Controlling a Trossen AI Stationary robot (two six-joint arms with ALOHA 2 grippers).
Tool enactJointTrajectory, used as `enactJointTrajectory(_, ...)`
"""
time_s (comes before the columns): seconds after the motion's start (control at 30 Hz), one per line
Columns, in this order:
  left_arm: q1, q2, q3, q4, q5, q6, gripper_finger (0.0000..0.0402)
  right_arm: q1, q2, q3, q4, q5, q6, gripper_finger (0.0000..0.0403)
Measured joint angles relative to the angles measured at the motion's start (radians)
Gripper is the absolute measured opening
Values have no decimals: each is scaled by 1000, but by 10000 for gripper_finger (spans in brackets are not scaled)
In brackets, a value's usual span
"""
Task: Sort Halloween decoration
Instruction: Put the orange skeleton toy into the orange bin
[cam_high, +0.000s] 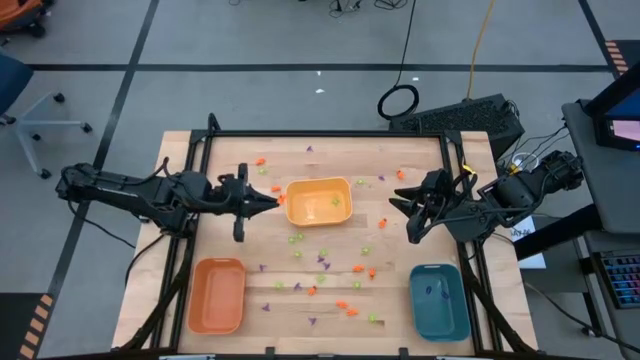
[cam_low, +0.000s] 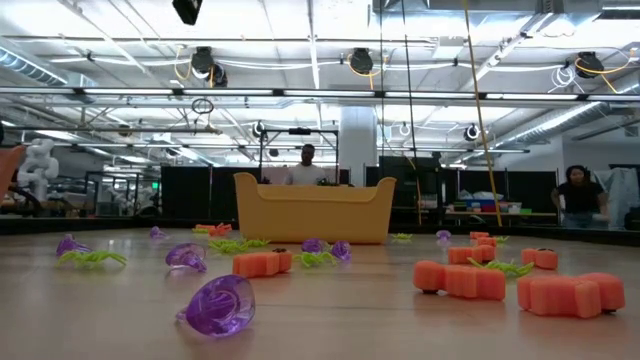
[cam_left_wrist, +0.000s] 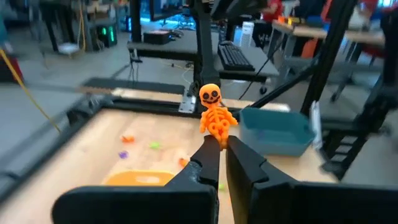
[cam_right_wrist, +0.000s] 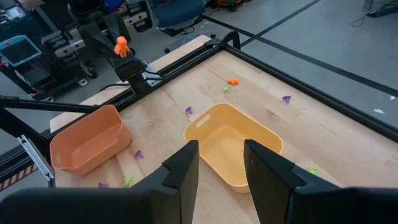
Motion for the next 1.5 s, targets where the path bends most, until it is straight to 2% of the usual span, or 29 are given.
enactJointTrajectory(0.17,0,0,0,0,0,184,11,0,0,0,1,0,5,116)
enactJointTrajectory(0.3,0,0,0,0,1,260,11,0,0,0,12,0,6,116)
enactJointTrajectory(0.7,0,0,0,0,16,260,11,0,0,0,15,0,4,116)
enactJointTrajectory(0.83,-16,1,27,-37,12,185,6,0,0,0,14,0,-1,116)
enactJointTrajectory(1.0,-40,4,137,-267,-37,66,3,0,0,0,14,0,-1,116)
enactJointTrajectory(1.3,-141,15,346,-678,-33,-111,1,0,0,0,-18,1,4,116)
enactJointTrajectory(1.4,-204,39,413,-812,-10,-206,1,0,1,0,-19,2,6,116)
enactJointTrajectory(1.5,-281,86,475,-942,56,-327,1,0,0,0,-20,2,6,116)
